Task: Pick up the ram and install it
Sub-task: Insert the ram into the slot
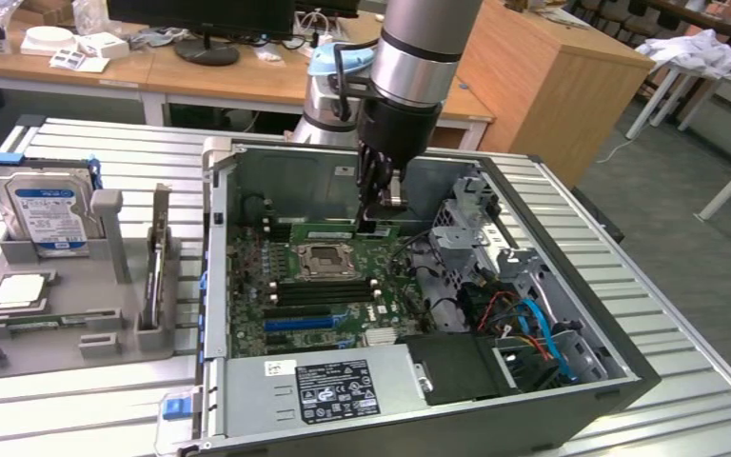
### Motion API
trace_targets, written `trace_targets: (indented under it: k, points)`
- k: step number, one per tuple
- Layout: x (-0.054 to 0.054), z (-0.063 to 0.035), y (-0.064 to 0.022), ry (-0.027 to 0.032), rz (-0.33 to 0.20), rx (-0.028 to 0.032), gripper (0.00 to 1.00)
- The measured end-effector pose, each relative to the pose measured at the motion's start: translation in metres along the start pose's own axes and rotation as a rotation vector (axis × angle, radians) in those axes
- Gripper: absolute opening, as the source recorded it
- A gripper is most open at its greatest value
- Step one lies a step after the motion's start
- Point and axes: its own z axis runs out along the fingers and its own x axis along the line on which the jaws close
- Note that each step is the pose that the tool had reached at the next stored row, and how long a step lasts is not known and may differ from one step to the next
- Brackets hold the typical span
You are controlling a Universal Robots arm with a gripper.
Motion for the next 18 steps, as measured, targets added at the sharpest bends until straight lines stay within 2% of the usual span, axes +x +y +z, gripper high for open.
trace_targets:
  k: [7, 18]
  points:
    - [0.000, 0.0013, 0.0000, -0.0002, 0.000, 0.0001, 0.12]
    - [0.000, 0.0134, -0.0001, 0.0000, 0.000, 0.0000, 0.12]
